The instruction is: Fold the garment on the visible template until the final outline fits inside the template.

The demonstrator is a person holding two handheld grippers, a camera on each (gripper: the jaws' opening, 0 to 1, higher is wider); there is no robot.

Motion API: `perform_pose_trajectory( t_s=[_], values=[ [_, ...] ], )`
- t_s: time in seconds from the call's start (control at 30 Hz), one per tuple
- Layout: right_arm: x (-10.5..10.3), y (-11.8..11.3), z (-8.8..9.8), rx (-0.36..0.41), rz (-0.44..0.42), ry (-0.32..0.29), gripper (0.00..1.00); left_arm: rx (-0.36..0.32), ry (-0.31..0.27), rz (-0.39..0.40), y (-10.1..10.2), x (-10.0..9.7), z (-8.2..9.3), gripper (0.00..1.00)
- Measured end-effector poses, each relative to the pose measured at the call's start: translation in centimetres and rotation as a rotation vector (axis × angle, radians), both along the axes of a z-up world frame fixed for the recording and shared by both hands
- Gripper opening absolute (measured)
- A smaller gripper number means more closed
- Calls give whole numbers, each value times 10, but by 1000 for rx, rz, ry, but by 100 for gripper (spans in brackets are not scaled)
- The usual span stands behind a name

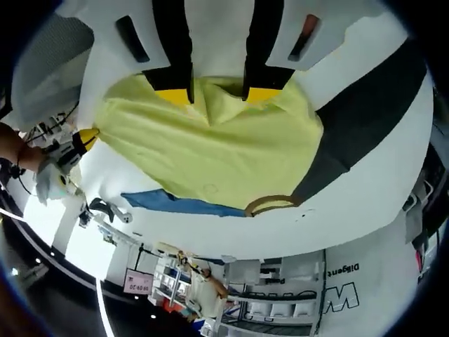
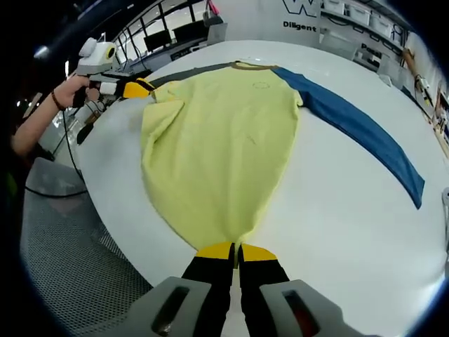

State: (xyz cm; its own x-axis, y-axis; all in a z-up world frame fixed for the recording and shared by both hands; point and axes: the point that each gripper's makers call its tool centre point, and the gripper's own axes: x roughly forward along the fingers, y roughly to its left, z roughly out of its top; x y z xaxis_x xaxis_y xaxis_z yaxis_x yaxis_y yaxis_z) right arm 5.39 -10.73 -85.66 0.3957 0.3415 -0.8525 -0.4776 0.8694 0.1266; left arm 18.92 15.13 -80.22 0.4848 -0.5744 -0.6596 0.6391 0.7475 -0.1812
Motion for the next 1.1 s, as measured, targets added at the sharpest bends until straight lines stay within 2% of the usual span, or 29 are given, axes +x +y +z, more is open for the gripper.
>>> perform_pose_trajectory(
  t_s=[0.27,0.53,0.6,0.77,0.93,1.1],
  values=[
    [0,0,0,1,-3,-2,0,17,-3,-14,-1,-16,-16,27],
    [0,0,0,4,-3,1,0,18,-7,-14,-9,-24,-26,27],
    [0,0,0,6,-5,1,0,5,-8,-3,-11,-23,-28,25],
    [0,0,0,6,-4,0,0,-71,51,70,-17,-23,-35,20],
    [0,0,0,4,-3,3,0,-116,67,106,-20,-20,-37,15],
    [0,1,0,9,-4,5,0,-131,91,127,-20,-21,-41,1]
  ],
)
